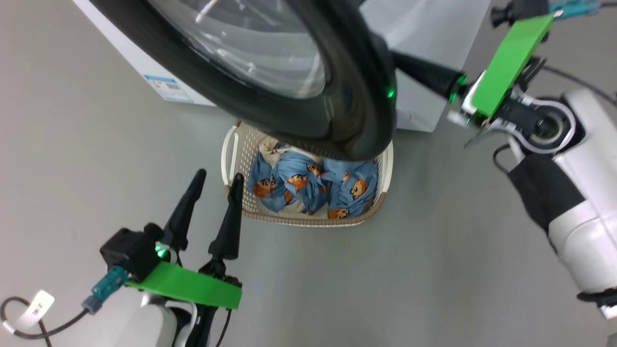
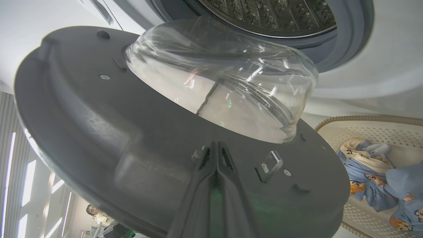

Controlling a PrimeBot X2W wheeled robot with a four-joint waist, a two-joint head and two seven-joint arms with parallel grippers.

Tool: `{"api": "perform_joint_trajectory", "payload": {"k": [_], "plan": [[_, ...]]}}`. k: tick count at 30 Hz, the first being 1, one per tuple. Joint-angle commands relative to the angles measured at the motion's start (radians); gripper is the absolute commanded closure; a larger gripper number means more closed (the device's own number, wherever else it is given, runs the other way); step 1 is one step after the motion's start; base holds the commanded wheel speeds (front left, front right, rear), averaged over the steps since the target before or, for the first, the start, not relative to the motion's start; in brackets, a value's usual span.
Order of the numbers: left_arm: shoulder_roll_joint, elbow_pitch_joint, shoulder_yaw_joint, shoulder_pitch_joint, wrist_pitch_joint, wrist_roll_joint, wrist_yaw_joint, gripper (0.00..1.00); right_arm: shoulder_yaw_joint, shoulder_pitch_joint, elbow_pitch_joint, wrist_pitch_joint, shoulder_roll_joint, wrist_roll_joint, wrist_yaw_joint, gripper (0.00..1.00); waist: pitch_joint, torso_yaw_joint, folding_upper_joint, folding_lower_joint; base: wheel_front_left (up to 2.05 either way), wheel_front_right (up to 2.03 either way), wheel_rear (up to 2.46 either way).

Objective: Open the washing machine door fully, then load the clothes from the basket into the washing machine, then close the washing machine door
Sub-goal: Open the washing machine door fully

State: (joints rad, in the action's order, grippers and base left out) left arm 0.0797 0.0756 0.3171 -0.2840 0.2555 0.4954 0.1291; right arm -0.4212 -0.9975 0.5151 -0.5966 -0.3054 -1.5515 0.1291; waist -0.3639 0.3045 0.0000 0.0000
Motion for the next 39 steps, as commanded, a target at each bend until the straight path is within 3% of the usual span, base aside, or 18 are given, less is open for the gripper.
{"api": "perform_joint_trajectory", "payload": {"k": [1, 19, 39], "plan": [[0.031, -0.015, -0.038, 0.018, 0.006, -0.016, 0.002, 0.00, -0.022, 0.047, -0.040, -0.010, 0.033, -0.006, 0.002, 1.00, 0.036, -0.008, 0.0000, 0.0000, 0.00, 0.00, 0.00], [0.039, -0.009, -0.050, 0.118, 0.006, -0.025, 0.002, 0.00, -0.060, 0.200, -0.098, -0.019, 0.077, -0.029, 0.002, 1.00, 0.151, 0.033, 0.0000, 0.0000, 0.00, 0.00, 0.00], [0.043, -0.015, -0.064, 0.153, 0.006, -0.026, 0.002, 0.00, -0.106, 0.276, -0.142, -0.035, 0.152, -0.026, 0.002, 1.00, 0.196, 0.062, 0.0000, 0.0000, 0.00, 0.00, 0.00]]}}
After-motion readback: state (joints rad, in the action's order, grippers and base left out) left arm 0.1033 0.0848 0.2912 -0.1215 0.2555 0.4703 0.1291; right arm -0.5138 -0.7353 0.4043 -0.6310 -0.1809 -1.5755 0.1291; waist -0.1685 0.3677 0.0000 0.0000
